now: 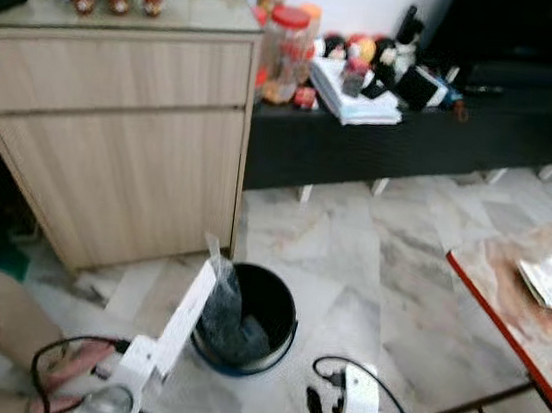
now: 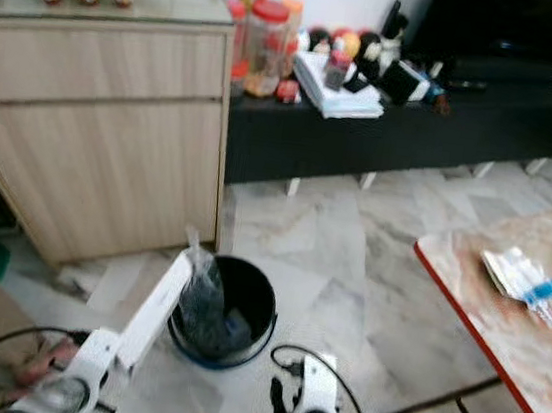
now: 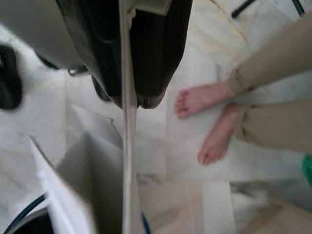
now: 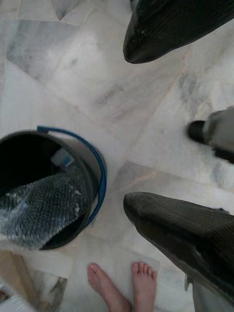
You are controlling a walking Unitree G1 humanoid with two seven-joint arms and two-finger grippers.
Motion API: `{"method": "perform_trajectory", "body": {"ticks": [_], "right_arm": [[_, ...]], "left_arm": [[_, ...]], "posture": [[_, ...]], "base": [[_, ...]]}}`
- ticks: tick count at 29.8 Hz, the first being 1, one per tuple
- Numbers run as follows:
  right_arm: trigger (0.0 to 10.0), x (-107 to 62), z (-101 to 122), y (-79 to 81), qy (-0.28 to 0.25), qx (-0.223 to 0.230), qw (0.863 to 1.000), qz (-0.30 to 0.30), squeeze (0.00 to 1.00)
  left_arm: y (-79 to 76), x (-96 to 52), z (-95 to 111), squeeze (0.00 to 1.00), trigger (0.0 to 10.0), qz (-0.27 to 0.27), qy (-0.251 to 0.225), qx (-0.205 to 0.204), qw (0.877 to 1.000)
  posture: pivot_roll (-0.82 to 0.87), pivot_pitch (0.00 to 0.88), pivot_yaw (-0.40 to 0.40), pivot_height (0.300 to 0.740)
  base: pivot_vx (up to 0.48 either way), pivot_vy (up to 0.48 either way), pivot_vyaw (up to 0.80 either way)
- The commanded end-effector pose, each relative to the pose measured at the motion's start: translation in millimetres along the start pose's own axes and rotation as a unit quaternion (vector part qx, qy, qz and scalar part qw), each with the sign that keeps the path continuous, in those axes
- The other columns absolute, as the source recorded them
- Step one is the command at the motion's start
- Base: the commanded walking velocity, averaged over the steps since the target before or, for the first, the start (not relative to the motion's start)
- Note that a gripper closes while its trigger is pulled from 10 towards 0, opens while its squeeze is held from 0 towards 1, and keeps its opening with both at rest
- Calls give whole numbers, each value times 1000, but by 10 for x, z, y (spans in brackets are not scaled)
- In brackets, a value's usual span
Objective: Picking trash to rubbish bin
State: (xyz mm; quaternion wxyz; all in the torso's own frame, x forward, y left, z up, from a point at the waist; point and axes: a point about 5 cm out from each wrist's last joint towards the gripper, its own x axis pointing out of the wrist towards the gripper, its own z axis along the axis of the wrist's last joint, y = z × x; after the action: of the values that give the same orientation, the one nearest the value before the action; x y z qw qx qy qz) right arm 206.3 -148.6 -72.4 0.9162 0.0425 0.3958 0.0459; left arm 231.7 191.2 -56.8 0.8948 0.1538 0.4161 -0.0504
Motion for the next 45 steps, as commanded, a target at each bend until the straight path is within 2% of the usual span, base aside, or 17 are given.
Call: {"method": "perform_trajectory", "body": {"ticks": [1,18,25,45], "right_arm": [[10000,-35,-69,-114,11,2,1000,-17,0],[10000,-40,-92,-106,14,0,1000,-17,0],[10000,-39,-94,-104,16,-4,1000,-15,0],[10000,-39,-91,-113,17,1,1000,-17,0]], "left_arm": [[-104,0,-23,0,10000,-14,3,-6,1000],[-104,-2,-33,0,10000,-17,5,2,1000],[-108,-3,-40,0,10000,-18,6,3,1000],[-124,-4,-47,0,10000,-20,7,3,1000]], "posture": [[94,94,-74,740],[91,77,-63,740],[94,64,-63,740],[96,64,-69,740]], "base": [[274,0,0],[275,0,0],[274,0,575],[274,0,0]]}}
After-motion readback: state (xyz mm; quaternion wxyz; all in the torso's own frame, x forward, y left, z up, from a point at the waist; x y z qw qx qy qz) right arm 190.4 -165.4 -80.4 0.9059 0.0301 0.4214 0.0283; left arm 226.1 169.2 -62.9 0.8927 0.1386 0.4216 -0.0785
